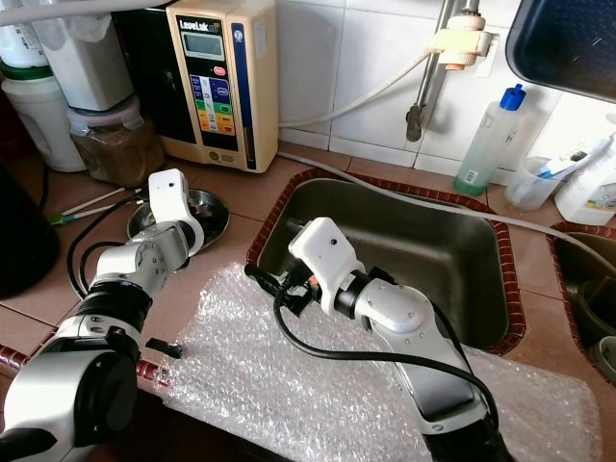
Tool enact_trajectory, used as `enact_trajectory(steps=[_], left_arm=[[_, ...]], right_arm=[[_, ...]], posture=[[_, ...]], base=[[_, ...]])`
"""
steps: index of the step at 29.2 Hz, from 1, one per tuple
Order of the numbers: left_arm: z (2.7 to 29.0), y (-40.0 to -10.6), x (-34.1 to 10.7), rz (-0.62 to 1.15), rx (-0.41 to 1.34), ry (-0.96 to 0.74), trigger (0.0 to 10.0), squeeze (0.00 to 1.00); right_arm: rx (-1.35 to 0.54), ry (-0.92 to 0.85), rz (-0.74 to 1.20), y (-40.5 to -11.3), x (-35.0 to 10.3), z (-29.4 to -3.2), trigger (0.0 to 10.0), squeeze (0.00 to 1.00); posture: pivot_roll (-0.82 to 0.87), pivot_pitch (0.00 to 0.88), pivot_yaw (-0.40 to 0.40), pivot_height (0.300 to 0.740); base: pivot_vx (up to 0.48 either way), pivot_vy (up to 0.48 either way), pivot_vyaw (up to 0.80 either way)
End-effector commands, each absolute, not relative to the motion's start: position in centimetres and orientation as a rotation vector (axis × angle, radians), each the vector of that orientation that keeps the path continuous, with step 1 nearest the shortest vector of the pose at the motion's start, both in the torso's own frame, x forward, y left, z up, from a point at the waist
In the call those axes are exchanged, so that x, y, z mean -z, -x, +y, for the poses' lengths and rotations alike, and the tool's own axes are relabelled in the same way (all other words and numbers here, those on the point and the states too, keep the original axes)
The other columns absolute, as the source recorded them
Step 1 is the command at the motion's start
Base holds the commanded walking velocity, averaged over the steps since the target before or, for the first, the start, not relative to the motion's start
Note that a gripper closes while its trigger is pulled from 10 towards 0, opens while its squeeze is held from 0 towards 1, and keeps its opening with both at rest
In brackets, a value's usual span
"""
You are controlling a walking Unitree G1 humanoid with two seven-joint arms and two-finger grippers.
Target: Kitchen organization
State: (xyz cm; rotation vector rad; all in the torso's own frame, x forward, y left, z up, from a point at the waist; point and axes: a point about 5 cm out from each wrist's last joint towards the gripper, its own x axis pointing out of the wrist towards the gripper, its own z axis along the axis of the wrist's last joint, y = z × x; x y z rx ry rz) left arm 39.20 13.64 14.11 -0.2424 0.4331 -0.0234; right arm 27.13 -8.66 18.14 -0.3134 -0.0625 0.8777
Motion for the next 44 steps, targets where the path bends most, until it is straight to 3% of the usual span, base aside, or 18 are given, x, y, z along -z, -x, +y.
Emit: enact_trajectory(steps=[1, 44], left_arm=[[13.4, -39.5, -14.7, 0.420, 0.036, 0.246, 0.0, 0.00], [16.4, -39.3, -13.6, 0.458, -0.037, 0.203, 0.0, 0.00]], right_arm=[[-0.879, 0.326, -0.067, -27.0, -18.4, -8.6, 10.0, 0.00], [-0.877, 0.355, -0.064, -27.3, -18.1, -8.5, 10.0, 0.00]], posture=[[-0.06, 0.000, 0.034, 0.740], [-0.04, 0.000, 0.024, 0.740]], base=[[0.000, 0.000, 0.00], [0.000, 0.000, 0.00]])
